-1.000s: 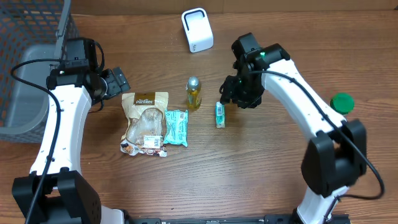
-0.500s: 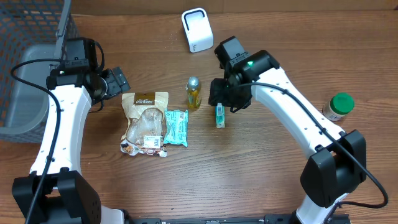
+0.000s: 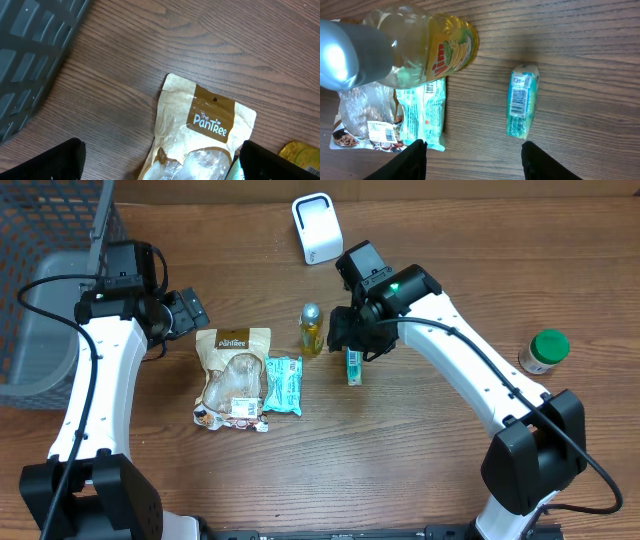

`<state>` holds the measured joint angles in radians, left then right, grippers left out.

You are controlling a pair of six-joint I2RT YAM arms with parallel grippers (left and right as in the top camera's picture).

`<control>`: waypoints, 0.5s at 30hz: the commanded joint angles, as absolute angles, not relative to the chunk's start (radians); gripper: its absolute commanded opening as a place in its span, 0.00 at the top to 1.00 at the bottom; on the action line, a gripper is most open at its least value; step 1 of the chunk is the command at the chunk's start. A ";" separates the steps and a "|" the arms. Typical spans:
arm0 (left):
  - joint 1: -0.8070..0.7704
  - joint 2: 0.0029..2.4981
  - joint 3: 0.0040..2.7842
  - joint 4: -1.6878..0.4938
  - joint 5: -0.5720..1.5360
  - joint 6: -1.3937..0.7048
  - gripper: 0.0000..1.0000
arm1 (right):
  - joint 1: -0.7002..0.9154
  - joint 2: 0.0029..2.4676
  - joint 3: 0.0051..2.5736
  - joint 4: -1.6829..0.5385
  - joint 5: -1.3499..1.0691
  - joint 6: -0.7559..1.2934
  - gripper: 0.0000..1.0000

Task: Scan the item barcode
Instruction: 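Lower the right gripper onto the Kleenex pack beside the yellow bottle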

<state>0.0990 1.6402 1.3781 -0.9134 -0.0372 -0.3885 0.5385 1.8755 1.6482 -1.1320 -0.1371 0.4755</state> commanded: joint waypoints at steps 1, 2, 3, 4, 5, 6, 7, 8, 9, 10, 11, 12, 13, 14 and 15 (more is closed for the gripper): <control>0.097 1.629 1.390 -0.912 -0.033 -0.381 0.00 | 0.544 1.859 1.642 -1.124 -0.123 0.483 0.42; 0.097 1.629 1.390 -0.912 -0.033 -0.381 0.01 | 0.544 1.859 1.642 -1.123 -0.123 0.483 0.42; 0.097 1.629 1.390 -0.912 -0.033 -0.381 0.01 | 0.544 1.859 1.642 -1.122 -0.123 0.483 0.42; 0.097 1.629 1.390 -0.912 -0.033 -0.381 0.01 | 0.544 1.859 1.642 -1.121 -0.123 0.483 0.43; 0.097 1.629 1.390 -0.912 -0.033 -0.381 0.00 | 0.544 1.859 1.642 -1.120 -0.123 0.483 0.42; 0.097 1.629 1.390 -0.912 -0.033 -0.381 0.01 | 0.544 1.859 1.642 -1.119 -0.123 0.483 0.43; 0.097 1.629 1.390 -0.912 -0.033 -0.381 0.01 | 0.544 1.859 1.642 -1.119 -0.123 0.483 0.42; 0.097 1.629 1.390 -0.912 -0.033 -0.381 0.01 | 0.544 1.859 1.642 -1.116 -0.123 0.483 0.42; 0.097 1.629 1.390 -0.912 -0.033 -0.381 0.00 | 0.544 1.859 1.642 -1.114 -0.123 0.483 0.42; 0.097 1.629 1.390 -0.912 -0.033 -0.381 0.00 | 0.545 1.859 1.642 -1.112 -0.123 0.483 0.42; 0.097 1.629 1.390 -0.912 -0.033 -0.381 0.01 | 0.547 1.859 1.641 -1.110 -0.123 0.483 0.43; 0.097 1.629 1.390 -0.912 -0.033 -0.381 0.01 | 0.550 1.859 1.639 -1.108 -0.121 0.483 0.43; 0.097 1.629 1.390 -0.912 -0.033 -0.381 0.00 | 0.553 1.859 1.637 -1.104 -0.118 0.483 0.43; 0.097 1.629 1.390 -0.912 -0.033 -0.381 0.00 | 0.556 1.859 1.635 -1.102 -0.112 0.483 0.42; 0.097 1.629 1.390 -0.912 -0.033 -0.381 0.00 | 0.559 1.859 1.635 -1.102 -0.105 0.483 0.43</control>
<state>0.0986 1.6402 1.3781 -0.9131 -0.0372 -0.3885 0.5415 1.8755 1.6470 -1.1107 -0.1261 0.4759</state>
